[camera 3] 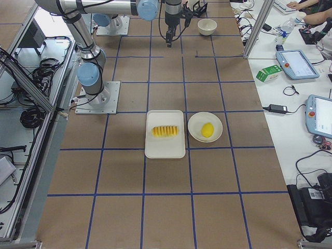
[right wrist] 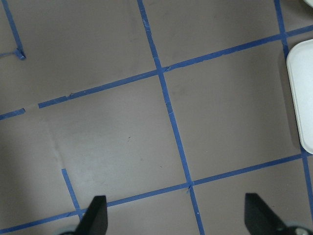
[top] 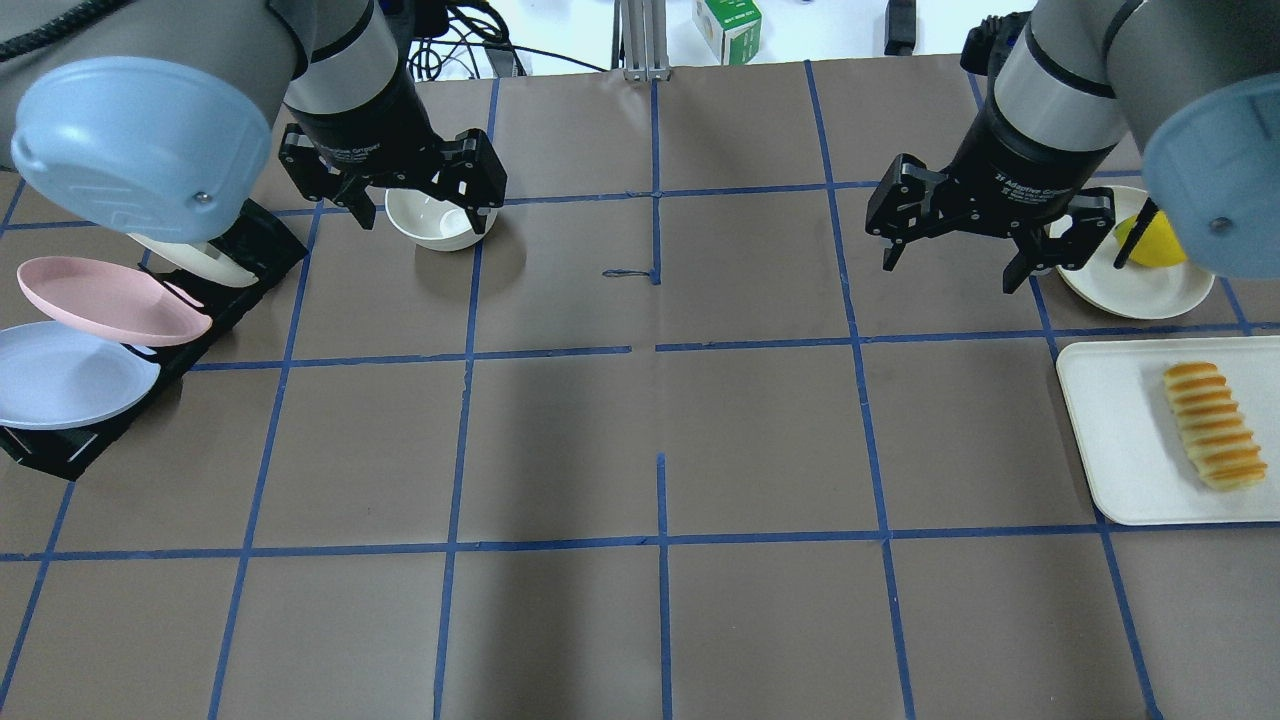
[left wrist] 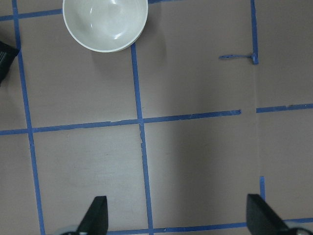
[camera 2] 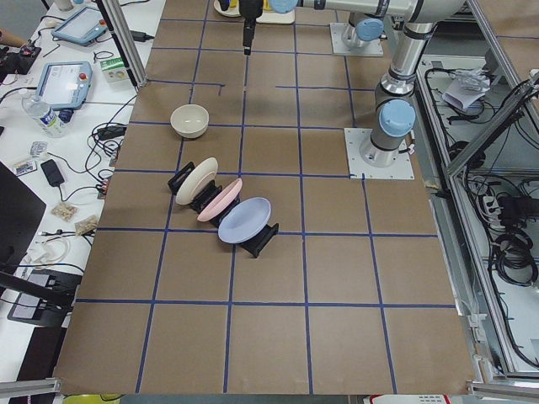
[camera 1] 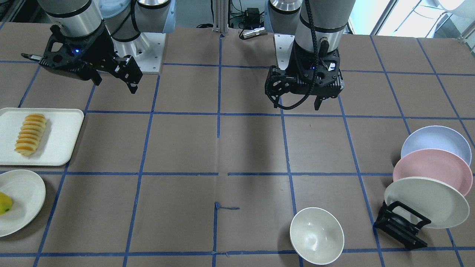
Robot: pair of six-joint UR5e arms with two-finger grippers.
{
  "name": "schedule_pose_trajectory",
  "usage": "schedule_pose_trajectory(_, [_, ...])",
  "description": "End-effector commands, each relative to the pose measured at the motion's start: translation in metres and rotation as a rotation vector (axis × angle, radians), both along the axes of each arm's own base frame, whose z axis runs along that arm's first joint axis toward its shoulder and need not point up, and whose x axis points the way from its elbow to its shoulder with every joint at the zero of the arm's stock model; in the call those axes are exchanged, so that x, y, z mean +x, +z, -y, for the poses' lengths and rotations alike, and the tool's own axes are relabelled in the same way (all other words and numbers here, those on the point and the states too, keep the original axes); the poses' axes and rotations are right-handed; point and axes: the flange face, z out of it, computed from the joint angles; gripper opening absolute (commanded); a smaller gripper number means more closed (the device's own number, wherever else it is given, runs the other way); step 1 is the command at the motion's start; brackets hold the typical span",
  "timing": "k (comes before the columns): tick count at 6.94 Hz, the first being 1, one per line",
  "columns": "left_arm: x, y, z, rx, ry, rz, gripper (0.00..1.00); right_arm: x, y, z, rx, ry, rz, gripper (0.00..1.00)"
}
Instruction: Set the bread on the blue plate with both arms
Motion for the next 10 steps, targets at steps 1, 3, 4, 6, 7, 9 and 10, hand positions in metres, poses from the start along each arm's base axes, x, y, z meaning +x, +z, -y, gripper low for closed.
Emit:
schedule_pose_trajectory(1, [0.001, 0.0, 0.0, -0.002, 0.001, -0.001, 1.0, 0.0, 0.0, 0.0, 0.001, -0.001, 0.0, 1.0])
schedule_pose_trajectory(3, [0.001, 0.001, 0.0, -0.003, 0.001, -0.002, 1.0, -0.001, 0.0, 0.001, -0.003, -0.001, -0.002, 1.0])
schedule_pose_trajectory(4, [0.001, 0.001, 0.0, -0.003, 0.001, -0.002, 1.0, -0.001, -0.005, 0.004, 0.008, -0.001, -0.002, 1.0])
schedule_pose_trajectory(6, [0.001, 0.002, 0.001, -0.011, 0.003, -0.001, 1.0, -0.001, -0.012, 0.008, 0.025, -0.002, -0.005, 1.0])
schedule_pose_trajectory(7, [0.002, 0.002, 0.001, -0.01, 0.003, 0.0, 1.0, -0.002, -0.014, 0.009, 0.028, -0.001, -0.009, 1.0])
schedule_pose_trajectory(9, [0.001, 0.002, 0.001, -0.01, 0.002, -0.001, 1.0, -0.023, -0.024, 0.02, 0.036, -0.014, -0.021, 1.0])
schedule_pose_trajectory(10, [0.001, 0.002, 0.001, -0.011, 0.003, -0.001, 1.0, -0.037, -0.029, 0.023, 0.044, -0.001, -0.018, 1.0])
